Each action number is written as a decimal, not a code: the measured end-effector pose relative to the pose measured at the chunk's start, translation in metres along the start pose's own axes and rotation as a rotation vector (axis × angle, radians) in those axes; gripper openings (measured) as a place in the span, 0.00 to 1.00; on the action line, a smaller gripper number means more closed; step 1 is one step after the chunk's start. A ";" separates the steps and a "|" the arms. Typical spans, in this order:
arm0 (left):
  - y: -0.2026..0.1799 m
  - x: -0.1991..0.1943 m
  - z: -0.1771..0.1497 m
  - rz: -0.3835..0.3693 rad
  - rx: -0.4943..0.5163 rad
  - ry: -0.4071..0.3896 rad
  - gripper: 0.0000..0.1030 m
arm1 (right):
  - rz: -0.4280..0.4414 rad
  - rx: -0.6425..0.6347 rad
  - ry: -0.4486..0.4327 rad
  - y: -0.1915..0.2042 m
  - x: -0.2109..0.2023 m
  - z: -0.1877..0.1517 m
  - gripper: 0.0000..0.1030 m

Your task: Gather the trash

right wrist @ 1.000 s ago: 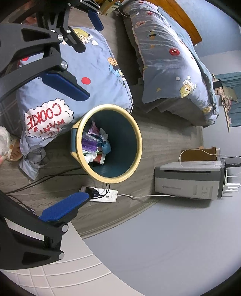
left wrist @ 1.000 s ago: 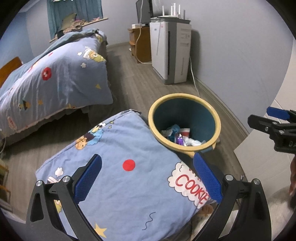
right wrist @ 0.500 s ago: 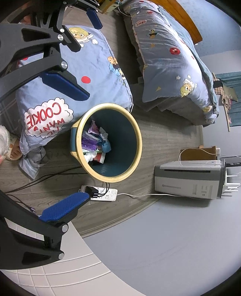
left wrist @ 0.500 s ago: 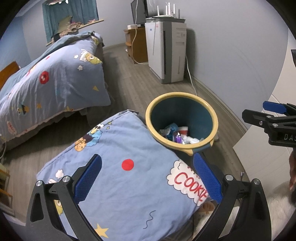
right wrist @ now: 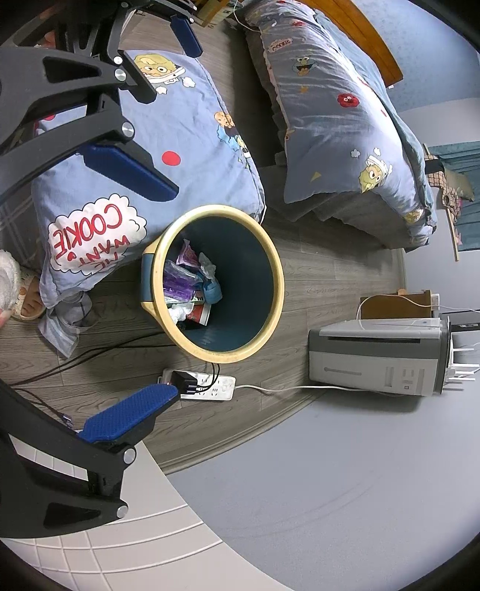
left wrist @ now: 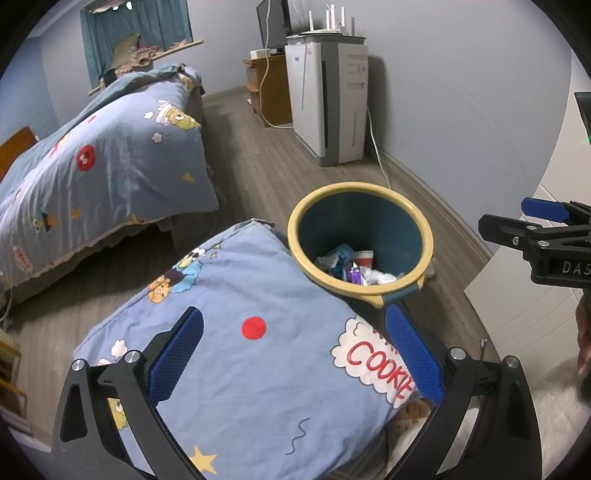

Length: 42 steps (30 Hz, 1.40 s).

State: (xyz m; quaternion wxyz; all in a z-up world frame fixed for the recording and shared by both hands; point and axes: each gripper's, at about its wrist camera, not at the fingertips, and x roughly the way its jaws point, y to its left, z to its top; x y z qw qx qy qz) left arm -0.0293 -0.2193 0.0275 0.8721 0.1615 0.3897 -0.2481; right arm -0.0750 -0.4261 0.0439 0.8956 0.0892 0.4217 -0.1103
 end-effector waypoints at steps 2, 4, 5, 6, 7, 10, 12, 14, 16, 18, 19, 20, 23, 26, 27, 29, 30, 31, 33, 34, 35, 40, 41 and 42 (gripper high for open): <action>0.000 0.000 -0.001 -0.001 0.000 0.000 0.95 | 0.000 -0.001 0.000 0.000 0.000 0.000 0.95; 0.000 0.000 -0.001 -0.002 0.000 0.000 0.95 | 0.000 -0.001 0.001 -0.001 0.000 0.001 0.95; 0.000 0.000 -0.001 -0.002 0.000 0.000 0.95 | 0.000 -0.002 0.000 0.000 0.000 0.000 0.95; 0.000 0.000 -0.001 -0.002 0.001 0.000 0.95 | 0.001 -0.002 0.000 0.000 0.000 0.001 0.95; 0.000 0.000 -0.001 -0.002 0.002 0.000 0.95 | 0.001 -0.002 0.001 0.000 0.000 0.000 0.95; -0.001 0.000 -0.001 0.000 0.002 -0.002 0.95 | 0.000 -0.001 0.000 0.000 0.000 0.000 0.95; -0.001 0.000 -0.001 -0.002 0.000 0.000 0.95 | 0.000 0.000 0.001 0.000 0.000 0.001 0.95; -0.001 0.000 -0.001 -0.003 0.000 0.000 0.95 | 0.001 -0.002 0.001 0.000 0.000 0.001 0.95; -0.001 0.000 -0.001 -0.002 0.001 0.000 0.95 | 0.000 -0.002 0.000 0.000 0.000 0.001 0.95; -0.001 0.000 -0.001 -0.004 0.001 0.000 0.95 | 0.001 -0.003 0.001 0.000 0.001 0.001 0.95; -0.001 0.000 -0.001 -0.003 0.001 0.000 0.95 | 0.001 -0.003 0.001 0.000 0.000 0.001 0.95; -0.001 0.000 -0.001 -0.003 0.002 -0.001 0.95 | 0.000 -0.002 0.001 0.000 0.000 0.001 0.95; -0.001 0.000 -0.001 -0.002 0.001 0.000 0.95 | 0.000 -0.003 0.001 0.000 0.000 0.001 0.95; -0.001 0.000 -0.001 -0.002 -0.001 0.001 0.95 | 0.001 -0.002 0.002 0.000 0.000 0.001 0.95; -0.001 0.000 -0.001 -0.003 -0.001 0.001 0.95 | 0.000 -0.003 0.002 0.000 0.000 0.001 0.95; -0.001 0.000 -0.001 -0.005 0.000 0.000 0.95 | 0.000 -0.003 0.001 -0.001 0.000 0.001 0.95; -0.001 0.000 -0.001 -0.004 0.001 0.000 0.95 | 0.000 -0.002 0.001 0.000 0.000 0.001 0.95; -0.001 0.000 -0.001 -0.004 0.001 0.000 0.95 | 0.000 -0.002 0.001 0.000 0.000 0.001 0.95; -0.001 0.000 -0.001 -0.004 0.001 0.000 0.95 | 0.000 -0.003 0.002 0.000 0.001 0.001 0.95; -0.001 0.000 -0.001 -0.002 0.001 0.000 0.95 | 0.001 -0.004 0.003 0.000 0.001 0.002 0.95; -0.002 0.000 -0.001 0.000 0.001 0.000 0.95 | 0.000 -0.003 0.002 0.000 0.000 0.001 0.95; 0.000 -0.001 -0.001 -0.007 -0.005 0.002 0.95 | 0.000 -0.002 0.003 0.000 0.001 0.002 0.95; 0.001 -0.002 -0.001 -0.005 -0.003 0.000 0.95 | 0.000 -0.002 0.003 0.000 0.001 0.002 0.95; 0.001 -0.002 -0.001 -0.001 0.001 -0.004 0.95 | 0.001 -0.003 0.002 0.000 0.001 0.002 0.95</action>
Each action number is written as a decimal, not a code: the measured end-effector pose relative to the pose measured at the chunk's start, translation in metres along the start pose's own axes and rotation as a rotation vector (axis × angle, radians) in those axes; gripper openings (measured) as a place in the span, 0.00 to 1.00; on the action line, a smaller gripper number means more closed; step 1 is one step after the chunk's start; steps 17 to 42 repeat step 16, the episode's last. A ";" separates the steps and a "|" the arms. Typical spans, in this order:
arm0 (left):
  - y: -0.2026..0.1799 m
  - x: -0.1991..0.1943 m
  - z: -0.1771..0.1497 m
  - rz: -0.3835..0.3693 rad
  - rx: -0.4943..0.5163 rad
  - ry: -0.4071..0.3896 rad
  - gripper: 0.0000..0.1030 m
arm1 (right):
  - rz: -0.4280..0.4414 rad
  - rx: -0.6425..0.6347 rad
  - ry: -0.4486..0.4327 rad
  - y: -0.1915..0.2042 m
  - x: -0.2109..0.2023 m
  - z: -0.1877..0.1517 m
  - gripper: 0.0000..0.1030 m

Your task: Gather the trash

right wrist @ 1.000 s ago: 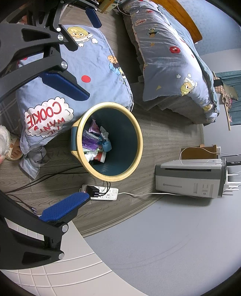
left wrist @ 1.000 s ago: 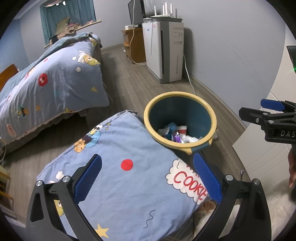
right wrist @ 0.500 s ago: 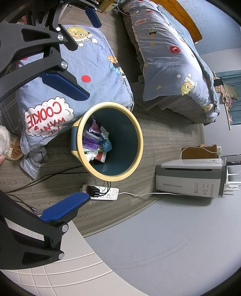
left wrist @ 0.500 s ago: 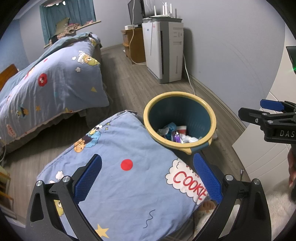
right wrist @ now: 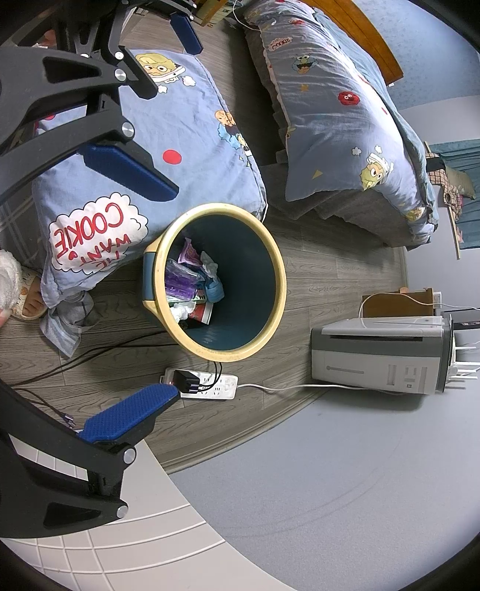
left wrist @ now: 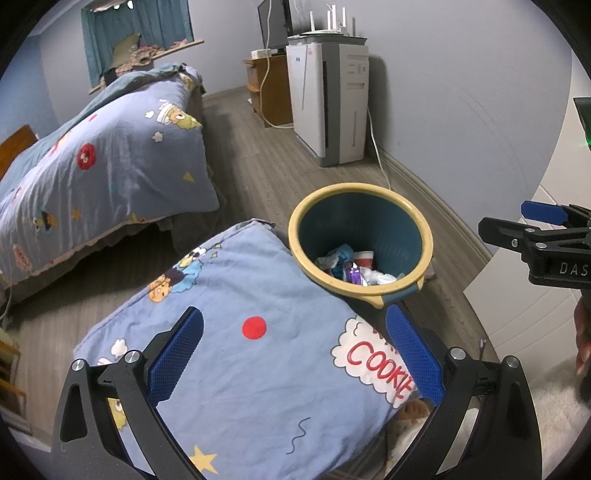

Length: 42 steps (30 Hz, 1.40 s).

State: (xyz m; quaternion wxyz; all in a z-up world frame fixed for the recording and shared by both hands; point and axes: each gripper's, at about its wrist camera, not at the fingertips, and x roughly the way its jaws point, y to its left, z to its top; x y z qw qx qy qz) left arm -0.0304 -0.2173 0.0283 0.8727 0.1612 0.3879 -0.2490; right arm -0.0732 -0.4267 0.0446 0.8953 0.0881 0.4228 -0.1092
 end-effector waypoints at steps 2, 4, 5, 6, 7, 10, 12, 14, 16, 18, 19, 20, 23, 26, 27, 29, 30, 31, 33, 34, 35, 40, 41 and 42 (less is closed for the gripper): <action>0.001 -0.001 0.000 0.014 0.012 -0.006 0.95 | -0.001 -0.001 0.000 0.000 0.000 0.000 0.95; 0.001 -0.001 -0.001 0.030 0.024 -0.015 0.95 | 0.000 -0.001 0.001 0.000 0.000 0.000 0.95; 0.000 -0.002 0.000 0.032 0.031 -0.019 0.95 | 0.000 -0.001 0.001 0.000 0.000 0.000 0.95; 0.000 -0.002 0.000 0.032 0.032 -0.018 0.95 | 0.000 0.000 0.001 0.000 0.000 0.000 0.95; 0.000 -0.002 0.000 0.029 0.032 -0.018 0.95 | 0.000 -0.001 0.001 0.000 0.000 0.001 0.95; -0.001 -0.002 0.001 0.026 0.038 -0.015 0.95 | 0.000 -0.002 0.001 0.000 0.000 0.001 0.95; -0.002 -0.002 0.001 0.038 0.044 -0.012 0.95 | 0.000 -0.001 0.001 0.000 0.000 0.001 0.95; -0.001 -0.003 0.001 0.043 0.043 -0.014 0.95 | 0.001 -0.001 0.002 -0.001 0.000 0.001 0.95; -0.001 -0.003 0.000 0.039 0.042 -0.012 0.95 | 0.000 -0.002 0.002 -0.001 0.000 0.001 0.95; -0.001 -0.003 0.000 0.039 0.042 -0.012 0.95 | 0.000 -0.002 0.002 -0.001 0.000 0.001 0.95; -0.001 -0.003 0.000 0.039 0.042 -0.012 0.95 | 0.000 -0.002 0.002 -0.001 0.000 0.001 0.95; -0.001 -0.003 0.000 0.039 0.042 -0.012 0.95 | 0.000 -0.002 0.002 -0.001 0.000 0.001 0.95; -0.001 -0.003 0.000 0.039 0.042 -0.012 0.95 | 0.000 -0.002 0.002 -0.001 0.000 0.001 0.95; -0.001 -0.003 0.000 0.039 0.042 -0.012 0.95 | 0.000 -0.002 0.002 -0.001 0.000 0.001 0.95; -0.001 -0.003 0.000 0.039 0.042 -0.012 0.95 | 0.000 -0.002 0.002 -0.001 0.000 0.001 0.95; -0.001 -0.003 0.000 0.039 0.042 -0.012 0.95 | 0.000 -0.002 0.002 -0.001 0.000 0.001 0.95; -0.001 -0.003 0.000 0.039 0.042 -0.012 0.95 | 0.000 -0.002 0.002 -0.001 0.000 0.001 0.95; -0.001 -0.003 0.000 0.039 0.042 -0.012 0.95 | 0.000 -0.002 0.002 -0.001 0.000 0.001 0.95; -0.001 -0.003 0.000 0.039 0.042 -0.012 0.95 | 0.000 -0.002 0.002 -0.001 0.000 0.001 0.95; -0.001 -0.003 0.000 0.039 0.042 -0.012 0.95 | 0.000 -0.002 0.002 -0.001 0.000 0.001 0.95; -0.001 -0.003 0.000 0.039 0.042 -0.012 0.95 | 0.000 -0.002 0.002 -0.001 0.000 0.001 0.95; -0.001 -0.003 0.000 0.039 0.042 -0.012 0.95 | 0.000 -0.002 0.002 -0.001 0.000 0.001 0.95; -0.001 -0.003 0.000 0.039 0.042 -0.012 0.95 | 0.000 -0.002 0.002 -0.001 0.000 0.001 0.95; -0.001 -0.003 0.000 0.039 0.042 -0.012 0.95 | 0.000 -0.002 0.002 -0.001 0.000 0.001 0.95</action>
